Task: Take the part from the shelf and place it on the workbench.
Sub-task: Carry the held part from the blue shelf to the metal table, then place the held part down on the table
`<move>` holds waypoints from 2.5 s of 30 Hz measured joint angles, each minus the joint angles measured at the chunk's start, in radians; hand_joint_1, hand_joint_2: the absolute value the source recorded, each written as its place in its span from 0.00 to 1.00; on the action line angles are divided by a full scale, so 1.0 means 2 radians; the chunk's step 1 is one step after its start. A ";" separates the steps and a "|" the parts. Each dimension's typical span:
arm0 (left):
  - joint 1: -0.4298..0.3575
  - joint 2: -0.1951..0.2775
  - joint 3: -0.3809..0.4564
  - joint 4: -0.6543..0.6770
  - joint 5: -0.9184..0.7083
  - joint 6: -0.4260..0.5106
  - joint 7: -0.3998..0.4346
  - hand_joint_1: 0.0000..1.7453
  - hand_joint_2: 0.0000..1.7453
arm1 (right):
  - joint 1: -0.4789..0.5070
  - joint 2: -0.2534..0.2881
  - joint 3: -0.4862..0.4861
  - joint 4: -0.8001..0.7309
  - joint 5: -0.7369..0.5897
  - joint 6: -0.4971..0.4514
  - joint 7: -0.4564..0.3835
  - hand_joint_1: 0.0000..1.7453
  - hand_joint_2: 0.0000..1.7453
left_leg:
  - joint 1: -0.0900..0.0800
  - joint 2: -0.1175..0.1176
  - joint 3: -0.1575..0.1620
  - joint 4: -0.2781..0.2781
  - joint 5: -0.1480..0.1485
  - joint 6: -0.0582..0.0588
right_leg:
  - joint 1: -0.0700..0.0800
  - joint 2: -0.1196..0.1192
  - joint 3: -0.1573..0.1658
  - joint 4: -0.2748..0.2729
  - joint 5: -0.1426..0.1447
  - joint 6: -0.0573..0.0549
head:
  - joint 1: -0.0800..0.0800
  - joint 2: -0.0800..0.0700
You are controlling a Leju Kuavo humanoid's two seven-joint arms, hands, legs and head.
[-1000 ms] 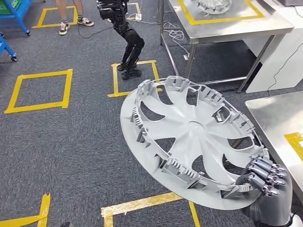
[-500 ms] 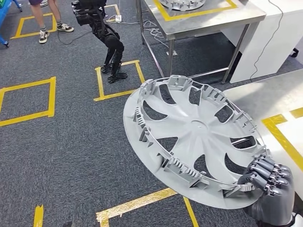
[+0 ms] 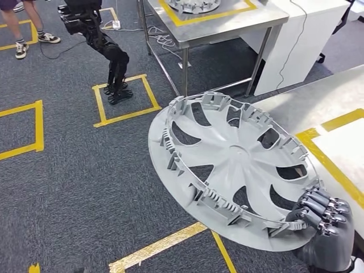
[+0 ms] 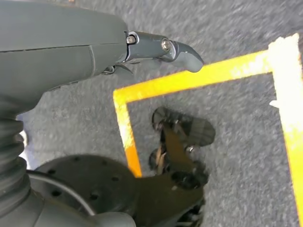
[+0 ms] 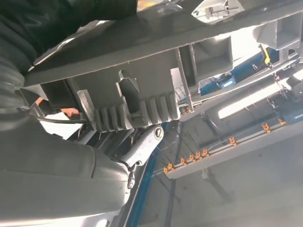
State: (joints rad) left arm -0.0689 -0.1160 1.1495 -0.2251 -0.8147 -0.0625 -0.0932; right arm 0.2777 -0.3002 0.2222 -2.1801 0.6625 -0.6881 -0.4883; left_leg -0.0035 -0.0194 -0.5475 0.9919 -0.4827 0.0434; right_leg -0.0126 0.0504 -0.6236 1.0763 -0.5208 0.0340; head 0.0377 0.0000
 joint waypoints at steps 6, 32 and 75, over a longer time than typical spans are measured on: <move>0.001 0.000 0.000 0.000 0.000 0.000 0.000 0.00 1.00 | -0.001 0.000 0.000 0.000 -0.001 0.000 0.000 1.00 1.00 | -0.001 0.025 0.000 -0.001 0.000 0.001 | -0.001 -0.025 -0.031 0.075 -0.021 0.007 | 0.003 0.000; -0.001 0.002 0.000 0.000 0.002 0.000 0.000 0.00 1.00 | -0.005 0.000 0.000 0.000 -0.001 0.000 0.000 1.00 1.00 | -0.002 0.009 0.000 -0.005 0.003 0.003 | 0.003 -0.017 -0.013 0.038 -0.027 0.000 | 0.002 0.000; -0.001 -0.001 0.001 0.000 0.003 -0.001 0.001 0.00 1.00 | -0.005 -0.003 -0.013 -0.001 -0.004 0.000 0.004 1.00 1.00 | -0.002 0.039 -0.004 0.014 -0.010 -0.015 | 0.000 -0.036 0.032 -0.034 0.011 -0.006 | 0.000 0.000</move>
State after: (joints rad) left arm -0.0712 -0.1173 1.1517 -0.2251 -0.8087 -0.0635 -0.0903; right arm 0.2667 -0.3059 0.1962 -2.1824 0.6544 -0.6882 -0.4811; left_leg -0.0077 0.0589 -0.5562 1.0192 -0.5026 0.0136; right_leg -0.0127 -0.0215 -0.5595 1.0079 -0.4990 0.0217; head 0.0376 0.0000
